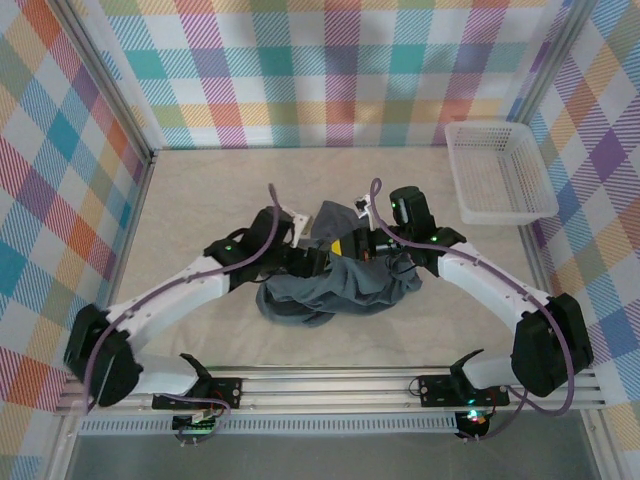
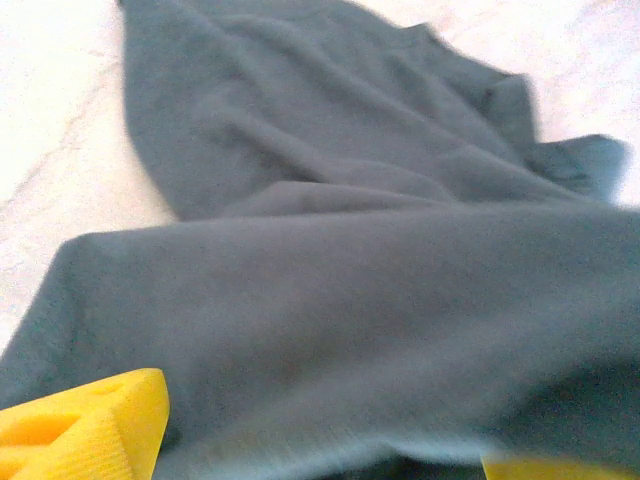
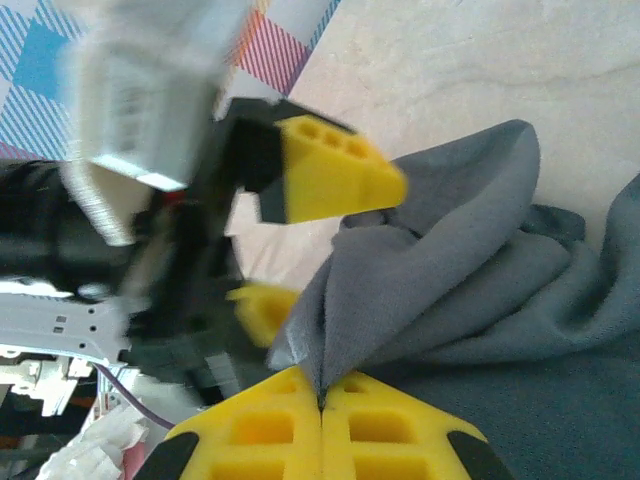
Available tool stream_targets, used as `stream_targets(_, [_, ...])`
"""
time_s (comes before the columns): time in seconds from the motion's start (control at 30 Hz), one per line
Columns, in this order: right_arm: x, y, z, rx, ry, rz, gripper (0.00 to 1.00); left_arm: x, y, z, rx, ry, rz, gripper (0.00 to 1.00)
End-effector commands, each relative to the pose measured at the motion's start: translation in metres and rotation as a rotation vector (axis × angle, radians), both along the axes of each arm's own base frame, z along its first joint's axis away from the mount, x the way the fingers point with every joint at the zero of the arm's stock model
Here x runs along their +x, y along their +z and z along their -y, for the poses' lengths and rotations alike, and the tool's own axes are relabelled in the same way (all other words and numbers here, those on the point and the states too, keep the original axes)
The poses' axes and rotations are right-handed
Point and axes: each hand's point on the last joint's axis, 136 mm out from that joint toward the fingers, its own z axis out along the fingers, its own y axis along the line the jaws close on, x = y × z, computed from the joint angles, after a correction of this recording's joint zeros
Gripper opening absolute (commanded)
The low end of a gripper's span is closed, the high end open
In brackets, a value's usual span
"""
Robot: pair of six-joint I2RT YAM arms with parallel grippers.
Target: Fold the inside-out t-shirt
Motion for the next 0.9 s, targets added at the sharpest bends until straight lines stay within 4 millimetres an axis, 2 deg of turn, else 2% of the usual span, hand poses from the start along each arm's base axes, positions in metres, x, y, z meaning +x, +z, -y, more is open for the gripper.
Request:
stream_targets(0.0, [-0.005, 0.022, -0.003, 0.025, 0.033, 0.015, 0.00, 0.036, 0.025, -0.005, 0.014, 0.141, 0.127, 0.75])
stream_targets(0.03, [-0.005, 0.023, -0.002, 0.018, 0.028, 0.020, 0.00, 0.040, 0.029, -0.008, 0.001, 0.174, 0.136, 0.66])
stream_targets(0.07, [-0.004, 0.022, 0.000, 0.006, 0.018, 0.027, 0.00, 0.043, 0.032, -0.011, -0.025, 0.198, 0.131, 0.47])
stream_targets(0.1, [0.001, 0.019, 0.004, -0.014, -0.008, 0.035, 0.00, 0.042, 0.038, -0.009, -0.080, 0.197, 0.104, 0.12])
stream_targets(0.13, [0.009, 0.013, 0.011, -0.046, -0.054, 0.041, 0.00, 0.038, 0.043, -0.007, -0.143, 0.184, 0.060, 0.00])
stream_targets(0.17, [0.025, 0.001, 0.025, -0.102, -0.137, 0.034, 0.00, 0.033, 0.053, -0.005, -0.231, 0.172, 0.001, 0.00])
stream_targets(0.23, [0.059, -0.038, 0.061, -0.296, -0.313, 0.023, 0.00, 0.021, 0.075, -0.004, -0.454, 0.170, -0.161, 0.00])
stream_targets(0.27, [0.071, -0.066, 0.083, -0.473, -0.372, 0.030, 0.00, 0.014, 0.092, 0.001, -0.591, 0.141, -0.260, 0.00])
stream_targets(0.3, [0.076, -0.087, 0.096, -0.608, -0.372, 0.013, 0.00, 0.009, 0.112, 0.007, -0.697, 0.099, -0.316, 0.00])
stream_targets(0.37, [0.075, -0.102, 0.093, -0.667, -0.301, -0.029, 0.00, -0.010, 0.132, 0.015, -0.741, 0.033, -0.410, 0.00])
stream_targets(0.43, [0.070, -0.087, 0.073, -0.561, -0.251, -0.008, 0.04, -0.022, 0.135, 0.015, -0.706, 0.027, -0.453, 0.00])
stream_targets(0.5, [0.064, -0.049, 0.059, -0.422, -0.239, 0.064, 0.11, -0.024, 0.129, 0.010, -0.684, 0.057, -0.458, 0.00])
stream_targets(0.53, [0.062, -0.033, 0.059, -0.382, -0.250, 0.094, 0.20, -0.023, 0.124, 0.008, -0.680, 0.069, -0.463, 0.00])
stream_targets(0.57, [0.059, -0.015, 0.061, -0.350, -0.282, 0.131, 0.33, -0.022, 0.119, 0.008, -0.670, 0.081, -0.469, 0.00])
stream_targets(0.6, [0.056, 0.000, 0.066, -0.327, -0.322, 0.172, 0.41, -0.020, 0.114, 0.008, -0.662, 0.091, -0.480, 0.00])
stream_targets(0.67, [0.043, 0.022, 0.068, -0.271, -0.354, 0.269, 0.41, -0.015, 0.108, 0.011, -0.662, 0.094, -0.494, 0.00])
stream_targets(0.73, [0.023, 0.035, 0.055, -0.225, -0.323, 0.395, 0.29, -0.010, 0.108, 0.014, -0.670, 0.095, -0.494, 0.00])
stream_targets(0.8, [0.002, 0.039, 0.035, -0.216, -0.265, 0.518, 0.20, -0.006, 0.111, 0.016, -0.674, 0.090, -0.480, 0.00])
stream_targets(0.87, [-0.004, 0.036, 0.020, -0.210, -0.216, 0.554, 0.19, -0.004, 0.114, 0.017, -0.675, 0.078, -0.469, 0.00])
